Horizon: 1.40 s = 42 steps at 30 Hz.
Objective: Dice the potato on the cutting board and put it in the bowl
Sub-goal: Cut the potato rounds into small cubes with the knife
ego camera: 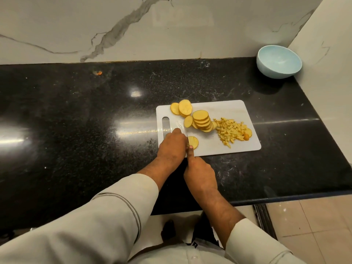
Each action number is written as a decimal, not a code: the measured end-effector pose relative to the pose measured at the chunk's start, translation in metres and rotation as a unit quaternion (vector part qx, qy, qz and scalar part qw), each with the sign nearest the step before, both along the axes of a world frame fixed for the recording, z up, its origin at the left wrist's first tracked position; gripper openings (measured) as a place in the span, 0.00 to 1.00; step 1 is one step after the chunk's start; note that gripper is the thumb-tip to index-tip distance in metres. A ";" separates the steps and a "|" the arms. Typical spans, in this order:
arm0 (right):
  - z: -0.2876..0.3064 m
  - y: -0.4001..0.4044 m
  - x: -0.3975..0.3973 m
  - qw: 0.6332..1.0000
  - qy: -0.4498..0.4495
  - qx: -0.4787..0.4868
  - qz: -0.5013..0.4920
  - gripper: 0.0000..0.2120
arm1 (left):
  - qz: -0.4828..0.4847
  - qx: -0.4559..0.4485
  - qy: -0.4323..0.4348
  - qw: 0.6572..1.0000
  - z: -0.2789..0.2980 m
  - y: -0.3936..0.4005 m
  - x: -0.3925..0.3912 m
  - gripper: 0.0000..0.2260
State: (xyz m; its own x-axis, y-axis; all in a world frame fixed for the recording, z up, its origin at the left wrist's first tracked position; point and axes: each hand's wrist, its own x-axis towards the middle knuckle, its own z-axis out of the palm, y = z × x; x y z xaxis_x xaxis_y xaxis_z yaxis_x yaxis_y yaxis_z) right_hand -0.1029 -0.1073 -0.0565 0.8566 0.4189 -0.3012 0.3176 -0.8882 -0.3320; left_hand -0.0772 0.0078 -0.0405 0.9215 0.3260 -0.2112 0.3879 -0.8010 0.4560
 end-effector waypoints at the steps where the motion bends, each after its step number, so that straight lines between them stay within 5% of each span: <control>1: 0.000 -0.003 -0.004 1.000 -0.001 -0.007 0.002 0.32 | 0.014 -0.015 0.002 1.000 -0.001 0.001 0.001 0.05; 8: 0.000 -0.038 -0.049 0.999 -0.005 -0.034 0.015 0.30 | 0.102 -0.128 0.010 0.986 -0.006 0.006 0.002 0.05; 17: 0.013 -0.023 -0.028 0.998 -0.056 0.008 -0.009 0.28 | -0.007 -0.010 -0.039 0.999 -0.007 0.011 -0.016 0.08; 27: 0.003 0.014 -0.003 1.000 -0.014 -0.001 -0.009 0.31 | -0.078 0.084 -0.009 0.993 -0.002 0.015 -0.009 0.06; 42: 0.009 -0.050 -0.058 0.999 -0.022 -0.022 0.021 0.29 | -0.135 0.081 0.010 0.987 0.001 0.024 -0.004 0.06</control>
